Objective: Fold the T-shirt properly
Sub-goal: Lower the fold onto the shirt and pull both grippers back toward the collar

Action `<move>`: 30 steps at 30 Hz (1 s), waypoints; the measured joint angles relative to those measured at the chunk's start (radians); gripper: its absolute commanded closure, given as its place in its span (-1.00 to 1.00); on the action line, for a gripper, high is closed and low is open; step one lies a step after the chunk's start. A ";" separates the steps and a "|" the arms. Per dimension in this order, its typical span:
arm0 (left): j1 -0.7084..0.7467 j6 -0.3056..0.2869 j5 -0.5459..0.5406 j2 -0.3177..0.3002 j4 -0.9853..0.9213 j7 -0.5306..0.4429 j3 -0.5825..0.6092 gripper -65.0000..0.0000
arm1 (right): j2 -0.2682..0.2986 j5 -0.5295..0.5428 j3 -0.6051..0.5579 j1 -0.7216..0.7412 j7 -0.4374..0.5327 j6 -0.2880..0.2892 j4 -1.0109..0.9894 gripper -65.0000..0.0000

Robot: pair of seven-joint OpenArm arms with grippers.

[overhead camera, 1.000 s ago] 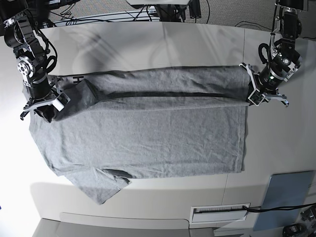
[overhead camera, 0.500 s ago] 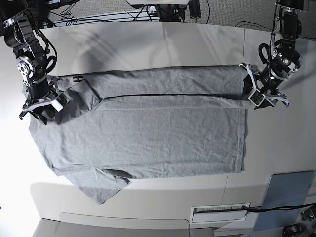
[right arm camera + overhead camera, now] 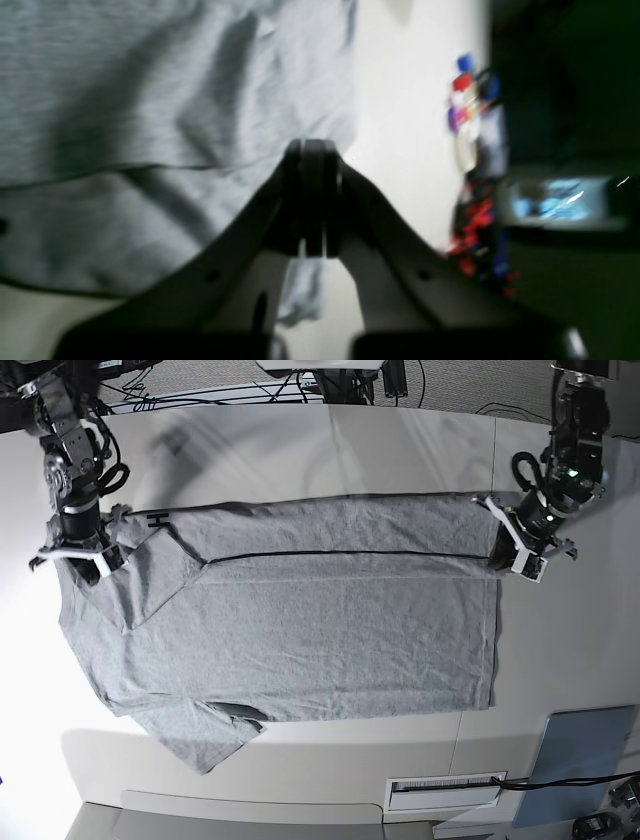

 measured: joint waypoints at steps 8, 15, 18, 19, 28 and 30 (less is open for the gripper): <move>0.010 0.121 -0.014 0.127 -0.031 0.003 0.000 1.00 | -0.083 0.164 0.163 -0.002 0.044 0.103 -0.090 1.00; 0.009 0.065 -0.077 0.158 -0.143 -0.013 -0.003 1.00 | -0.111 0.179 0.163 -0.002 0.067 0.176 -0.231 1.00; 0.027 0.060 -0.095 0.161 -0.144 -0.024 -0.003 1.00 | -0.113 0.177 0.163 -0.004 0.048 0.195 -0.243 1.00; 0.043 0.051 -0.102 0.160 -0.143 -0.036 -0.003 1.00 | -0.113 0.177 0.164 -0.004 0.040 0.200 -0.243 1.00; 0.148 0.000 -0.126 0.151 -0.130 -0.099 -0.009 1.00 | -0.103 0.161 0.172 -0.089 0.083 0.192 -0.222 1.00; 0.154 0.000 -0.126 0.151 -0.129 -0.106 -0.009 1.00 | -0.102 0.161 0.172 -0.117 0.070 0.192 -0.191 1.00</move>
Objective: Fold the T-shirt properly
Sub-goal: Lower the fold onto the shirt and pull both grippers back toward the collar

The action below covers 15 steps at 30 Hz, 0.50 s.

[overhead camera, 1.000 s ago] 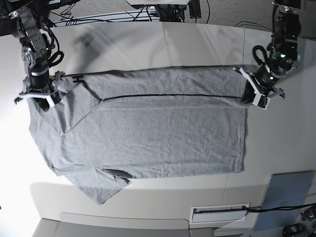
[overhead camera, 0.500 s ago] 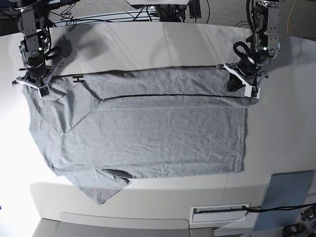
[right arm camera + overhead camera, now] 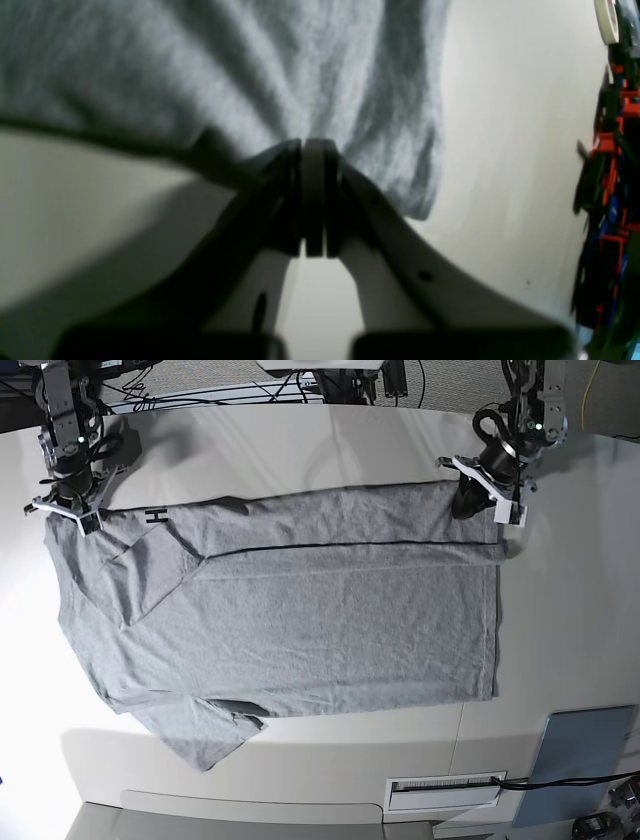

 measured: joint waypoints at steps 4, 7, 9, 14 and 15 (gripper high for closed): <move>0.000 0.000 0.000 0.000 0.000 0.000 0.000 1.00 | -0.005 0.017 -0.006 -0.039 -0.039 -0.012 0.096 1.00; 0.000 -0.001 0.000 0.000 0.000 0.001 0.000 1.00 | -0.014 0.038 -0.011 0.011 -0.050 -0.029 0.118 1.00; 0.000 -0.002 0.000 -0.001 0.000 0.002 0.000 1.00 | -0.012 0.055 -0.008 0.080 -0.091 -0.023 0.106 1.00; 0.000 -0.002 0.000 0.000 0.000 0.003 0.000 1.00 | -0.011 0.086 -0.007 0.180 -0.106 0.016 -0.010 1.00; 0.000 -0.002 0.000 0.000 0.000 0.003 0.000 1.00 | -0.013 0.094 -0.008 0.191 -0.108 0.029 -0.047 1.00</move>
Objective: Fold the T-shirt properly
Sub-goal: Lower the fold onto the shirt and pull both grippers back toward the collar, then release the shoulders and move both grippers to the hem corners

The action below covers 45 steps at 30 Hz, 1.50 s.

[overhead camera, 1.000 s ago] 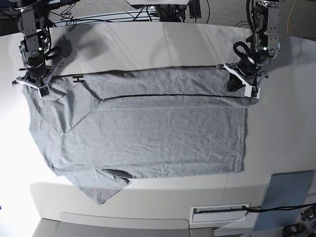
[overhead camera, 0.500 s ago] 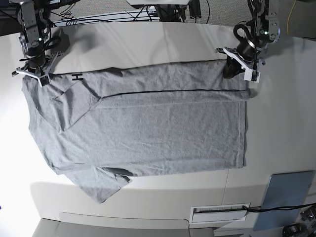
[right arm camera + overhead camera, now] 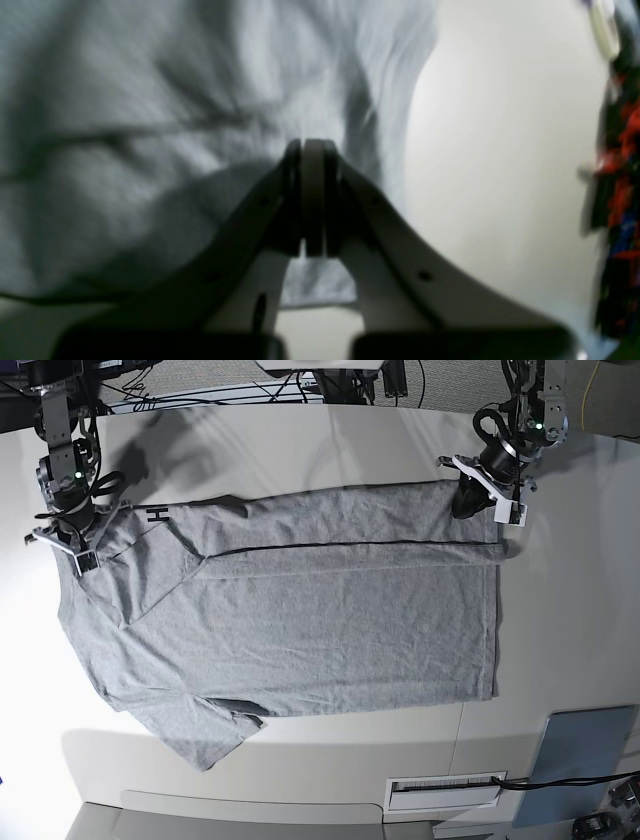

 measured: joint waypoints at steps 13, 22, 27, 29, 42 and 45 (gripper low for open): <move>-0.007 -0.047 0.029 -0.004 0.014 0.088 -0.007 1.00 | 0.019 -0.003 0.044 -0.118 0.092 0.017 -0.059 1.00; 0.142 -0.085 0.013 -0.002 0.092 0.096 -0.031 1.00 | 0.015 0.008 0.201 -0.381 0.029 0.051 0.104 1.00; 0.287 -0.100 0.013 0.001 0.134 0.048 -0.090 1.00 | 0.011 -0.023 0.218 -0.441 0.022 0.056 0.140 1.00; 0.335 -0.114 0.016 0.001 0.142 0.030 -0.120 1.00 | 0.005 -0.042 0.219 -0.451 0.019 0.057 0.148 1.00; 0.383 -0.161 0.101 0.001 0.235 0.111 -0.188 1.00 | -0.058 -0.093 0.262 -0.520 0.007 0.050 0.220 1.00; 0.383 -0.148 0.120 0.001 0.296 0.129 -0.212 1.00 | -0.062 -0.094 0.331 -0.523 0.008 0.045 0.270 1.00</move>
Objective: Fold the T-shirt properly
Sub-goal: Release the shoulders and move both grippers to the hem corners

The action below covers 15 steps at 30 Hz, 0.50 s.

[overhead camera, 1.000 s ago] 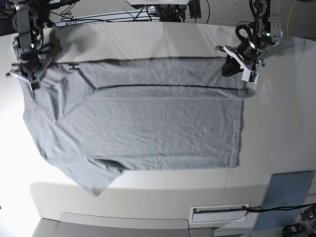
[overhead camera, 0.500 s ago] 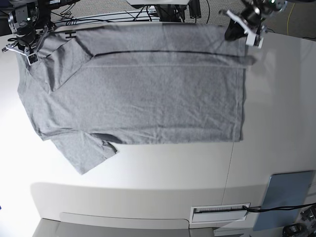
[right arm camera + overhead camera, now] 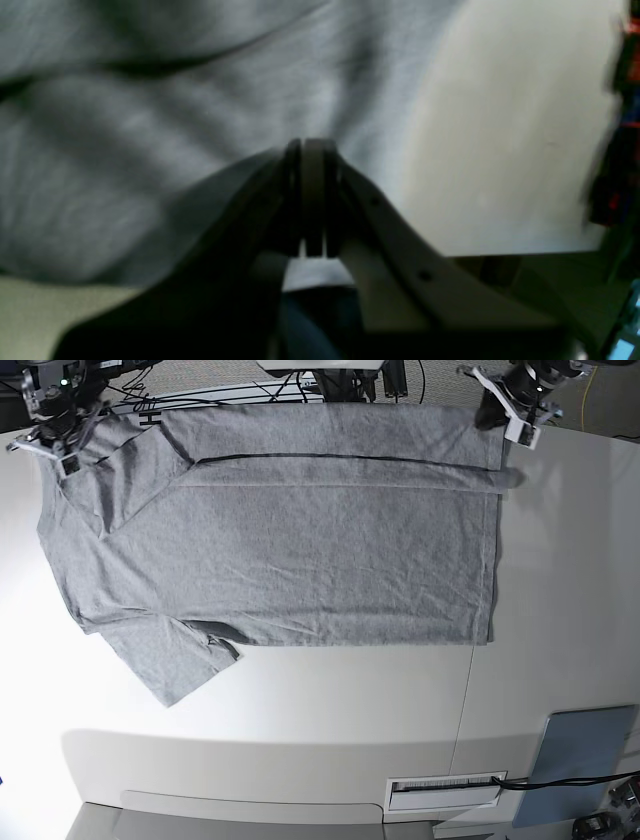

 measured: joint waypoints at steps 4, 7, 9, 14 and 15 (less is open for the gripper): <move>-0.001 -0.002 -0.005 0.000 0.105 -0.044 -0.045 1.00 | 0.005 -0.001 0.101 0.010 0.026 -0.003 0.084 1.00; -0.014 -0.003 -0.001 -0.001 0.156 -0.042 -0.065 0.99 | 0.008 0.001 0.146 0.040 0.024 0.000 0.111 0.99; -0.055 -0.003 -0.003 -0.001 0.163 -0.040 -0.069 0.63 | 0.008 0.000 0.153 0.082 0.023 0.005 0.114 0.67; -0.213 0.039 -0.067 0.001 0.122 0.030 -0.069 0.13 | 0.006 0.042 0.152 0.167 0.021 0.087 0.114 0.10; -0.256 0.042 -0.082 0.002 0.104 0.062 -0.070 0.13 | 0.005 0.068 0.152 0.182 0.018 0.087 0.114 0.09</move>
